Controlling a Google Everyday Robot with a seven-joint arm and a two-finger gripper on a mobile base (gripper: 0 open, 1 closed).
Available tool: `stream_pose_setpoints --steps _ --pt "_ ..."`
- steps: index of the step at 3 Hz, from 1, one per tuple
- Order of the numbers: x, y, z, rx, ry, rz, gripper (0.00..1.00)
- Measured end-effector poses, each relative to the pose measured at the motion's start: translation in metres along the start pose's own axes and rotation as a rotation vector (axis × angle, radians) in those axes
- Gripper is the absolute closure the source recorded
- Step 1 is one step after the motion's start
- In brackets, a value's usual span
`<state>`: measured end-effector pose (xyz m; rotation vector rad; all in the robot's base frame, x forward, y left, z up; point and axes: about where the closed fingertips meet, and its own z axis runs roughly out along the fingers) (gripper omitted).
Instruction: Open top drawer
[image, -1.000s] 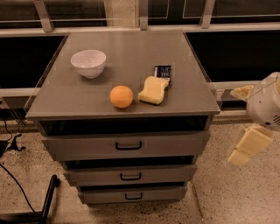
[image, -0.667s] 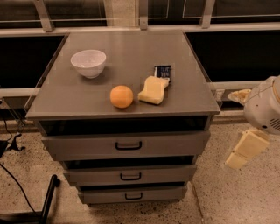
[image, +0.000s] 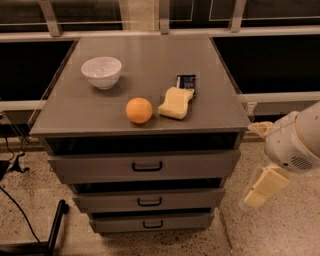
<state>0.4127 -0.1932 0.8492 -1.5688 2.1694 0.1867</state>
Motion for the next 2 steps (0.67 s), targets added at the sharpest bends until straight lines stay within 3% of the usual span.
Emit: stream_pose_setpoints --steps 2 --pt "-0.003 0.007 0.052 -0.013 -0.073 -0.021 0.0"
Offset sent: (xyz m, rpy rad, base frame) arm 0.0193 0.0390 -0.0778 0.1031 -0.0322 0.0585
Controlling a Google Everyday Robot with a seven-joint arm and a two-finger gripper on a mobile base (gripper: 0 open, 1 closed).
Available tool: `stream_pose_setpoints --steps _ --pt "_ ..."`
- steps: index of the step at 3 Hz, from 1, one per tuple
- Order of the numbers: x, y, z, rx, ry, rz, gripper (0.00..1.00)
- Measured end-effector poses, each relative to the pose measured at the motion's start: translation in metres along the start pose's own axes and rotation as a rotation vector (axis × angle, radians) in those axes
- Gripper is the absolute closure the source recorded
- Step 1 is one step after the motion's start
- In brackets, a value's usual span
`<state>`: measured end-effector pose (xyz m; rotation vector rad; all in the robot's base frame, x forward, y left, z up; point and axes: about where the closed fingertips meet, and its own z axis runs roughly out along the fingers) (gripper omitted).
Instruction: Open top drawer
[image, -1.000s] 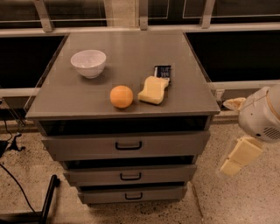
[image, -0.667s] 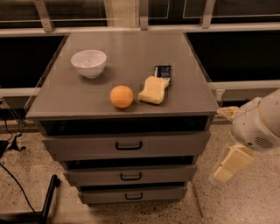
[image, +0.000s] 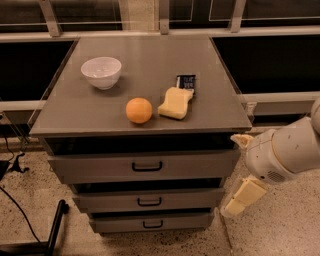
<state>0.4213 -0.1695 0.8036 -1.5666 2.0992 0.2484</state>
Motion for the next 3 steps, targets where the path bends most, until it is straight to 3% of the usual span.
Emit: stream_pose_setpoints --steps 2,3 --pt "0.0 -0.002 0.061 -0.034 0.009 -0.046 0.0" --pt "0.002 -0.011 0.098 -0.04 0.06 -0.083 0.0"
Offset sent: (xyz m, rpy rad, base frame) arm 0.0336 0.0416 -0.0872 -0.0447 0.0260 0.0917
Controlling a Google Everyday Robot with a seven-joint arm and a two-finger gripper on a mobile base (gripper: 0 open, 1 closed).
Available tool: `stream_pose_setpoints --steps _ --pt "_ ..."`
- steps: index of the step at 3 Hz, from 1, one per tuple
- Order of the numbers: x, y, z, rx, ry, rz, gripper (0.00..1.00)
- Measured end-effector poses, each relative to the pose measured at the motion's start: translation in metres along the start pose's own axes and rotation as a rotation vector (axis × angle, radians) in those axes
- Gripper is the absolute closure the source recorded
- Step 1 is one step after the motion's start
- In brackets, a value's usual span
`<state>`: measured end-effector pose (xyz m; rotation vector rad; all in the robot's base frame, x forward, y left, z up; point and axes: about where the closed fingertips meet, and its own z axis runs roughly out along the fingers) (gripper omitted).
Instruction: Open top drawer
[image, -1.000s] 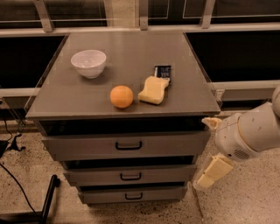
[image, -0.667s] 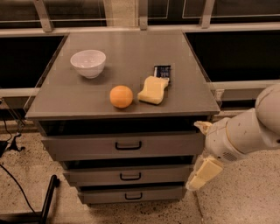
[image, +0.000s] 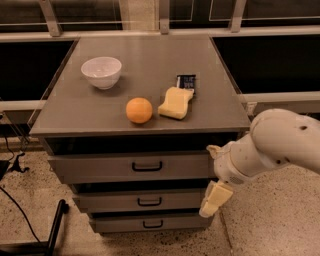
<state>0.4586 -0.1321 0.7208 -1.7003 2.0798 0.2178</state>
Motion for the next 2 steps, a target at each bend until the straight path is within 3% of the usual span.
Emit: stream_pose_setpoints --steps 2 --pt "0.001 -0.028 0.03 0.02 0.062 -0.036 0.0"
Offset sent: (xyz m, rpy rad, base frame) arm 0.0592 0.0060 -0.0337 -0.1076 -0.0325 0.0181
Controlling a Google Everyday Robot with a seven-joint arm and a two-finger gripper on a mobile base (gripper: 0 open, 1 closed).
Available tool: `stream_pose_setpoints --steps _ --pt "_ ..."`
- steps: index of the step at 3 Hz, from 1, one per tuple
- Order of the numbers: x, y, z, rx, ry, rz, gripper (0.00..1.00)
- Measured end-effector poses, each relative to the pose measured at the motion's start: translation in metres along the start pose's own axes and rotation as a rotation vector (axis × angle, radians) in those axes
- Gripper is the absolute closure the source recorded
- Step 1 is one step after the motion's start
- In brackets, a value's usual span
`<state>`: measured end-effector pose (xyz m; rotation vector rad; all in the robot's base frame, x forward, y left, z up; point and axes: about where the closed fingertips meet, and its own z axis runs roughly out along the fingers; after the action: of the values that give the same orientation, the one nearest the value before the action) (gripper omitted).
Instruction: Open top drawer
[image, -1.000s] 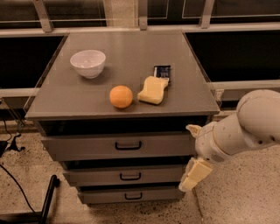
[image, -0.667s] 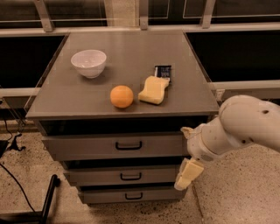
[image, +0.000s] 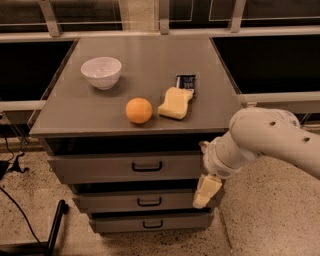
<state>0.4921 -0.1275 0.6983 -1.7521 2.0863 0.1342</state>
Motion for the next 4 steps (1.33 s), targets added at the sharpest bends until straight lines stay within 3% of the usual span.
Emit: stream_pose_setpoints --steps 2,3,4 --pt "-0.001 -0.028 0.026 -0.007 0.003 0.001 0.0" --pt "-0.004 -0.029 0.039 -0.063 -0.038 0.036 0.0" --pt "-0.007 -0.024 0.047 -0.167 -0.091 0.07 0.0"
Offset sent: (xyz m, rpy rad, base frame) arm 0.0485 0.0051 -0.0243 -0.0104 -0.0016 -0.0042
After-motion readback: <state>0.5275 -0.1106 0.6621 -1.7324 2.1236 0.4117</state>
